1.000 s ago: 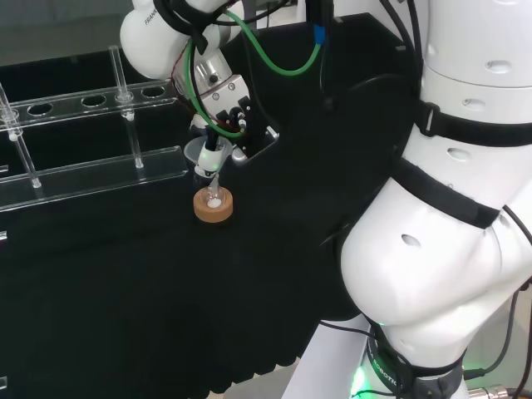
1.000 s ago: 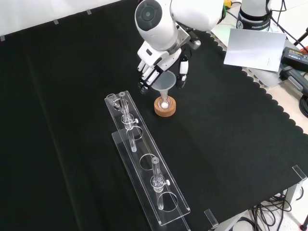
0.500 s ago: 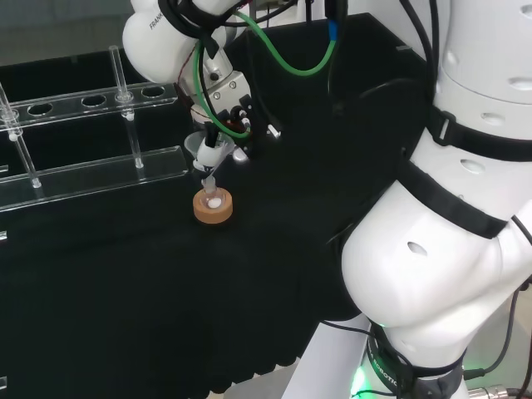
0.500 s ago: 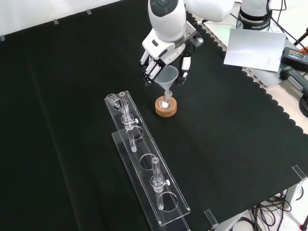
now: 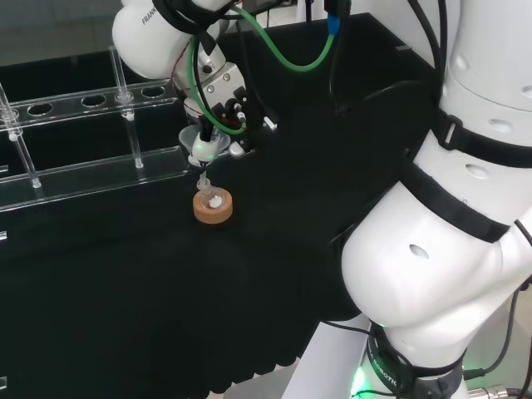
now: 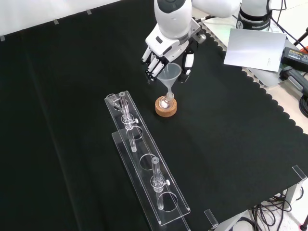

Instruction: Remove the funnel from the round-bottom flask.

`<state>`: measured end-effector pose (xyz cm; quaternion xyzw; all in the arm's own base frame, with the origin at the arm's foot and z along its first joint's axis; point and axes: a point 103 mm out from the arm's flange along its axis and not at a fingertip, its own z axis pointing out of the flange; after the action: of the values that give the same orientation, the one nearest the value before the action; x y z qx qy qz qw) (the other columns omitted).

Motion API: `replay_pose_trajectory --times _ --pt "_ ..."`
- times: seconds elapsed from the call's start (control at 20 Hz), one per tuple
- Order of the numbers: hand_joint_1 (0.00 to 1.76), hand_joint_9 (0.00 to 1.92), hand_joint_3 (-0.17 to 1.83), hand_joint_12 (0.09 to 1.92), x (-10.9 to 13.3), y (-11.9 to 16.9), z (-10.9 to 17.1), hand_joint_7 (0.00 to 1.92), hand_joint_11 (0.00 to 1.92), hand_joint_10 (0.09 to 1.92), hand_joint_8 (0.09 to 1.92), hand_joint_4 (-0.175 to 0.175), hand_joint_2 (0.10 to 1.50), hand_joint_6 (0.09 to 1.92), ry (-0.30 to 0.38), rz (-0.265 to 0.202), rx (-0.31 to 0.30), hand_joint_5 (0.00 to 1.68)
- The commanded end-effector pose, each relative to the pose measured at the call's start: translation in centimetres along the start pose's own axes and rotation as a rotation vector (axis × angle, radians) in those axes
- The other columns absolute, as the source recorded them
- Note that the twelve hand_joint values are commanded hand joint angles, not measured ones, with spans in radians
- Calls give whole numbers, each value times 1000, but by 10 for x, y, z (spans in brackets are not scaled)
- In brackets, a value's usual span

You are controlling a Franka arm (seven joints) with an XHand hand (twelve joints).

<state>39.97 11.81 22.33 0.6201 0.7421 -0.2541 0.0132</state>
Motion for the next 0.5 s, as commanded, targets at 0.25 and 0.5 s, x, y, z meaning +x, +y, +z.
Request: replay_pose_trajectory --times 0.25,0.5 --pt "742 1175 422 1200 -15 -26 -38 759 698 401 692 -30 823 498 -90 60 -36 584" --pt "743 1169 423 1200 -23 -39 -56 749 699 403 694 -30 821 498 -101 82 -53 572"
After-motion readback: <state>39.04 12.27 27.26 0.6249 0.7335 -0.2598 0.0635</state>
